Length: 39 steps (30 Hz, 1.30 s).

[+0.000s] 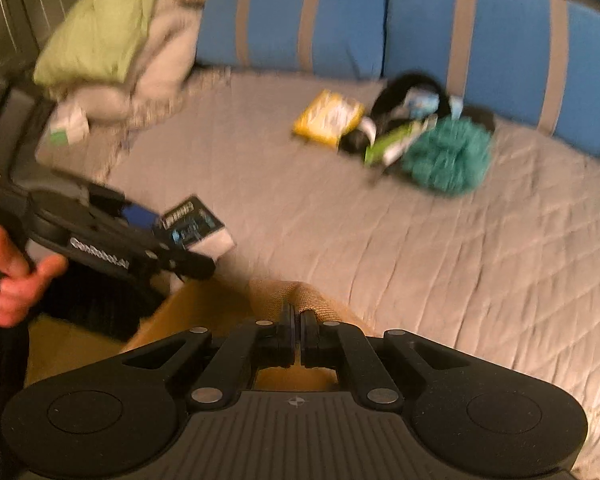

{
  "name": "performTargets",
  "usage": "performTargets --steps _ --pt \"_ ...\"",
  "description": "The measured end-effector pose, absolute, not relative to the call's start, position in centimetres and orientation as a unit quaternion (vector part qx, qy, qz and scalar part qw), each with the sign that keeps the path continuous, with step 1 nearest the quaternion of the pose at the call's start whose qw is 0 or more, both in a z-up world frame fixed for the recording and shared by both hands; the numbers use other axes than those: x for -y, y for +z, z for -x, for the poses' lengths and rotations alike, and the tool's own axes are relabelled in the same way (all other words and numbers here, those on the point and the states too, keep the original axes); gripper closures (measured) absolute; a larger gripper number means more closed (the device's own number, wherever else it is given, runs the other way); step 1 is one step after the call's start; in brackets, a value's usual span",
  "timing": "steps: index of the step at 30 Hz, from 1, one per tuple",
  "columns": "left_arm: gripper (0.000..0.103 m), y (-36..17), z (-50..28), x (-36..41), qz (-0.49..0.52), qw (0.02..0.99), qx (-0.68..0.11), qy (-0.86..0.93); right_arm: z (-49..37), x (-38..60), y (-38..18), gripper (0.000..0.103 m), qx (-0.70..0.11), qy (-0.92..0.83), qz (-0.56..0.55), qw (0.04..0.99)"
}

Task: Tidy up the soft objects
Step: 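Carry tissue box and pouch to the cardboard box and release both inside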

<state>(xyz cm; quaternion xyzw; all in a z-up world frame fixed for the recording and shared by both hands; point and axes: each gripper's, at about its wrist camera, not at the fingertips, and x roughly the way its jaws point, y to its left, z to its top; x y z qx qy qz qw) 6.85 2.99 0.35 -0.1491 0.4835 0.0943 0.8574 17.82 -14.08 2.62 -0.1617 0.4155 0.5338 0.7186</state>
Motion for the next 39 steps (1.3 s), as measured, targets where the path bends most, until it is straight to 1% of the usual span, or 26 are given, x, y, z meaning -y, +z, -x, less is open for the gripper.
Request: performTargets --steps 9,16,30,32,35,36,37,38,39 --pt "0.033 -2.4 -6.8 -1.9 0.133 0.82 -0.553 0.063 -15.6 12.6 -1.4 0.098 -0.488 0.522 0.236 0.658" --pt "0.033 -4.1 -6.9 -1.7 0.13 0.791 -0.594 0.059 -14.9 12.0 -3.3 0.098 -0.535 0.523 0.253 0.614" --pt "0.033 -5.3 -7.2 -1.0 0.118 0.77 -0.625 0.05 -12.3 11.1 -4.5 0.098 -0.561 0.557 0.283 0.543" --pt "0.033 -5.4 -7.3 -1.0 0.118 0.767 -0.629 0.05 -12.1 11.0 -4.7 0.096 -0.56 0.555 0.291 0.543" --pt "0.032 -5.5 -7.4 -1.0 0.118 0.765 -0.632 0.049 -12.6 11.0 -4.7 0.092 -0.562 0.546 0.286 0.552" --pt "0.032 -5.5 -7.4 -1.0 0.118 0.764 -0.632 0.048 -12.9 11.0 -4.5 0.085 -0.561 0.545 0.28 0.557" --pt "0.032 -5.5 -7.4 -1.1 0.118 0.763 -0.633 0.047 -13.1 11.0 -4.4 0.073 -0.559 0.544 0.275 0.562" --pt "0.031 -5.6 -7.5 -1.2 0.12 0.762 -0.635 0.047 -13.3 11.1 -4.3 0.064 -0.558 0.542 0.271 0.567" --pt "0.029 -5.7 -7.5 -1.2 0.121 0.759 -0.638 0.047 -13.4 11.1 -4.1 0.046 -0.555 0.541 0.269 0.572"
